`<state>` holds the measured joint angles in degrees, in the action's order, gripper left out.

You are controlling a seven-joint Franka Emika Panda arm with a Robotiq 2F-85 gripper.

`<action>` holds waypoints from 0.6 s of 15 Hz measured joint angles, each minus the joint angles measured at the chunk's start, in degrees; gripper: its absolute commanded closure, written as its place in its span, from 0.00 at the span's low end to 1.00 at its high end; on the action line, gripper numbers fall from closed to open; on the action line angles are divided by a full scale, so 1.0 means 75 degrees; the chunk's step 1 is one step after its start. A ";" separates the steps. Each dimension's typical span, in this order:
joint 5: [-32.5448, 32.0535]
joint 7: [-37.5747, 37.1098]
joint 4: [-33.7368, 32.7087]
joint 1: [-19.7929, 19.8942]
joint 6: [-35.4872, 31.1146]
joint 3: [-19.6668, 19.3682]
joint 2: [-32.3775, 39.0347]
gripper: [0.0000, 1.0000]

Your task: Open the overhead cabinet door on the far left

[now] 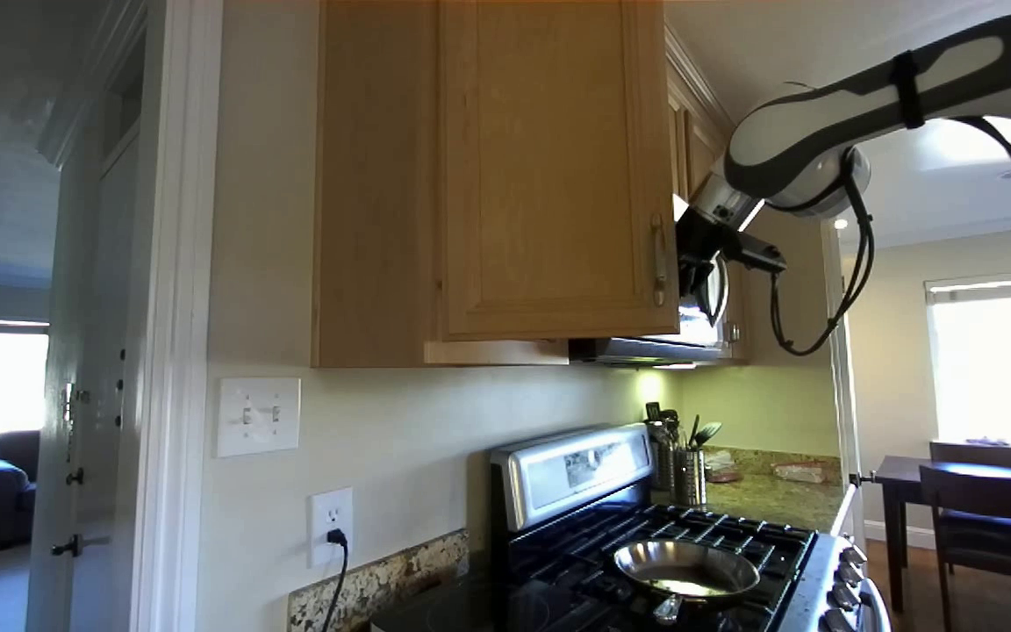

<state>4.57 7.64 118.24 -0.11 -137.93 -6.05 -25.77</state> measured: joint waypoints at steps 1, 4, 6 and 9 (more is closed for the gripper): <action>0.0035 0.0002 -0.0089 -0.0069 0.0000 0.0106 0.0111 0.00; 0.0187 0.0056 -0.0252 -0.0359 0.0003 0.0356 0.0250 0.00; 0.0341 0.0130 -0.0272 -0.0607 0.0020 0.0464 0.0261 0.00; 0.0442 0.0241 -0.0272 -0.0823 0.0127 0.0571 0.0242 0.00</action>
<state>7.88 9.44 116.20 -6.28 -136.98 -1.76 -23.95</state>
